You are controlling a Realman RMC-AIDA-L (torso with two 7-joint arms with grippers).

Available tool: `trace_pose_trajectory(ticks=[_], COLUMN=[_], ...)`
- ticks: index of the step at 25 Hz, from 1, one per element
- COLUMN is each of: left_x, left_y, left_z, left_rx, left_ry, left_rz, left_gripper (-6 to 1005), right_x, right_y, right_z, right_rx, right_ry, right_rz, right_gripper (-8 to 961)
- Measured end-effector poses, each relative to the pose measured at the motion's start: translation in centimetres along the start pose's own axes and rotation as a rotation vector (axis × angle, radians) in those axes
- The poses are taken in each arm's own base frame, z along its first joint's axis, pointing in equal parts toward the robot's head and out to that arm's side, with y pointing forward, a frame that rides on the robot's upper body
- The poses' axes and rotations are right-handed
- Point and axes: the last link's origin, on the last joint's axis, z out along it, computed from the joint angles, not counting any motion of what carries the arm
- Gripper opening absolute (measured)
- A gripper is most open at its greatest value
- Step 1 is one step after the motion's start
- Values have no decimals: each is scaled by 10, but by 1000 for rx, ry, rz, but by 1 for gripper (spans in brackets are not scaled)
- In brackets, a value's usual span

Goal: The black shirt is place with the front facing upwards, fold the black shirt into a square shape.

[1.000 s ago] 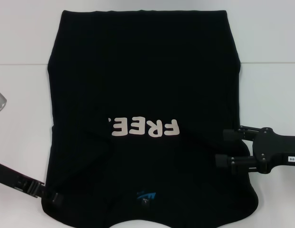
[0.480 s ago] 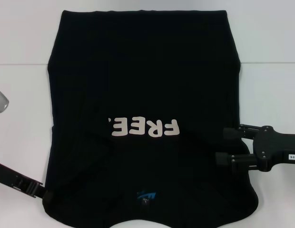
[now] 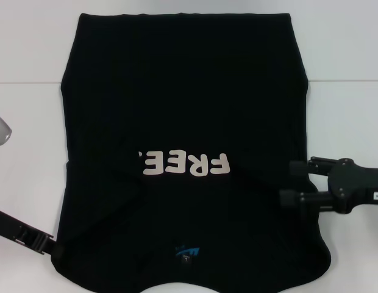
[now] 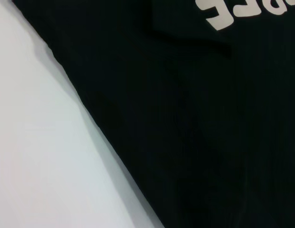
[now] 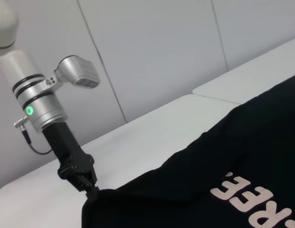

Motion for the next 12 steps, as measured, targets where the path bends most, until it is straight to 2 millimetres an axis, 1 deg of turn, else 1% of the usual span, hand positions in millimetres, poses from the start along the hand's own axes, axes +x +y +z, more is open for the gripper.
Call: trace_pose_trajectory(ticks=[3,5,9,12], left_x=[0,0,0,1], left_y=[-1,-1,-2,-3], left_z=[-2,-5,-7,-9], left_rx=[0,7,24,24], left_ry=[13,21,34,34], left_rz=[1,3,8,7], left_gripper=[19,19,19,19], right_x=[-8,-16,-38,-53], right_y=[-8,-16,-35,-43], right_z=[-10,-21,-45,-55], right_rx=[31,70,184,275], right_ry=[22,63,195,331], right_rz=[87,165,352,476], right_gripper=[944,944,945,945])
